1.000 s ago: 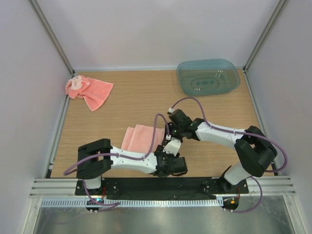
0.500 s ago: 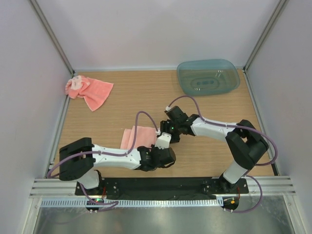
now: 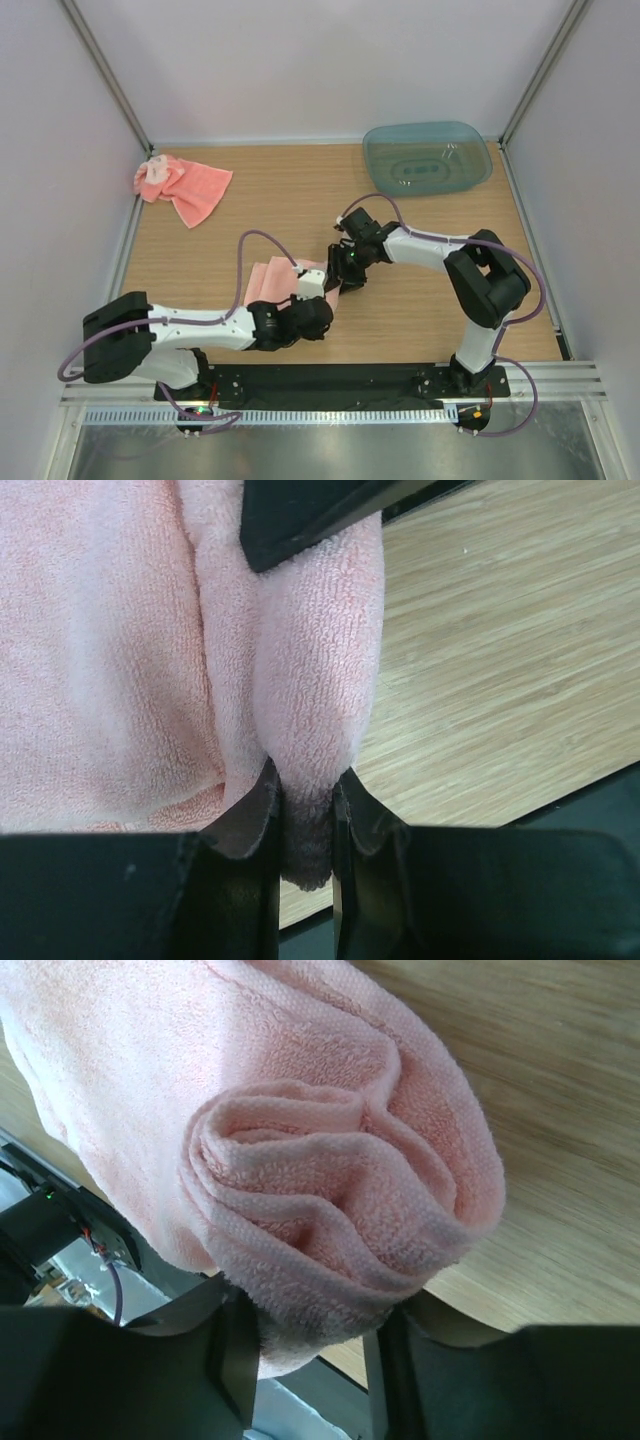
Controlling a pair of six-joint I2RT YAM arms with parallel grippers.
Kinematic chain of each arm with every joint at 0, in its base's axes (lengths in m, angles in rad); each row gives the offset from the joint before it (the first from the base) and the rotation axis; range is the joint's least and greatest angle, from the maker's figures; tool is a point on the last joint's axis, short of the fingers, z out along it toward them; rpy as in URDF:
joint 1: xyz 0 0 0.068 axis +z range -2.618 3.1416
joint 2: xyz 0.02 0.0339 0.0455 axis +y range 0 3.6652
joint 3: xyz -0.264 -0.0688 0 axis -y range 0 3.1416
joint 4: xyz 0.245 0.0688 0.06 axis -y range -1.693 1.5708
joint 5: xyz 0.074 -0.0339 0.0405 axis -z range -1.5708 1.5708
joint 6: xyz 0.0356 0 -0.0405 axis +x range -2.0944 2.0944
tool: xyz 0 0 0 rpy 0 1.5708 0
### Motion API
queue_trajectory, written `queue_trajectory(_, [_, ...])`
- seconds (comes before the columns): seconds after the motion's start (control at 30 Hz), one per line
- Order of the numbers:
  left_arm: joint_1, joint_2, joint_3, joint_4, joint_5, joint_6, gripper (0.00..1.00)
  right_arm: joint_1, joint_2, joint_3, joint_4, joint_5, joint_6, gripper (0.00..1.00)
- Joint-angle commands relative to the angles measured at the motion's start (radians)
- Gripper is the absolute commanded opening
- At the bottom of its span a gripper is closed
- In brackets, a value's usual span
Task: Roll the towels
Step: Roll the towel
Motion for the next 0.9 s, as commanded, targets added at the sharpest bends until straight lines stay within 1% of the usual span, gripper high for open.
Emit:
queue_trajectory(0.0, [-0.004,-0.074,-0.053,-0.02,0.112,-0.027,0.0,-0.077,-0.01,0.013,0.006,0.189,-0.068,0.39])
queue_trajectory(0.07, [0.002,-0.114,-0.067,-0.003,0.118,-0.024,0.0,-0.097,-0.027,0.009,-0.022,0.208,-0.083,0.33])
queue_trajectory(0.1, [0.004,-0.125,-0.076,0.002,0.125,-0.018,0.0,-0.118,-0.045,0.009,-0.03,0.21,-0.096,0.32])
queue_trajectory(0.17, [0.005,-0.151,-0.081,0.009,0.13,-0.011,0.0,-0.139,-0.063,0.007,-0.059,0.225,-0.111,0.33])
queue_trajectory(0.23, [0.008,-0.16,-0.09,0.018,0.141,0.0,0.0,-0.163,-0.091,0.013,-0.1,0.254,-0.14,0.36])
queue_trajectory(0.4, [0.007,-0.165,-0.105,0.051,0.164,0.008,0.0,-0.221,-0.134,0.032,-0.163,0.317,-0.185,0.59])
queue_trajectory(0.43, [0.007,-0.166,-0.11,0.06,0.168,0.005,0.0,-0.234,-0.139,0.033,-0.174,0.327,-0.195,0.66])
queue_trajectory(0.53, [0.007,-0.168,-0.128,0.092,0.179,-0.01,0.0,-0.298,-0.151,0.032,-0.178,0.298,-0.203,0.77])
queue_trajectory(0.57, [0.008,-0.168,-0.137,0.106,0.181,-0.017,0.0,-0.325,-0.165,0.029,-0.175,0.29,-0.203,0.78])
queue_trajectory(0.63, [0.011,-0.165,-0.144,0.117,0.181,-0.039,0.0,-0.341,-0.185,0.027,-0.166,0.273,-0.196,0.8])
queue_trajectory(0.67, [0.016,-0.162,-0.148,0.121,0.179,-0.085,0.0,-0.343,-0.197,0.023,-0.16,0.268,-0.182,0.81])
queue_trajectory(0.73, [0.027,-0.162,-0.171,0.152,0.196,-0.124,0.0,-0.343,-0.241,0.004,-0.119,0.241,-0.163,0.83])
queue_trajectory(0.77, [0.027,-0.166,-0.18,0.185,0.207,-0.173,0.0,-0.344,-0.255,-0.022,-0.102,0.197,-0.148,0.83])
queue_trajectory(0.83, [0.031,-0.174,-0.206,0.218,0.211,-0.22,0.0,-0.344,-0.304,-0.054,-0.03,0.141,-0.134,0.86])
queue_trajectory(0.87, [0.034,-0.188,-0.214,0.233,0.211,-0.251,0.0,-0.343,-0.321,-0.094,-0.004,0.088,-0.133,0.87])
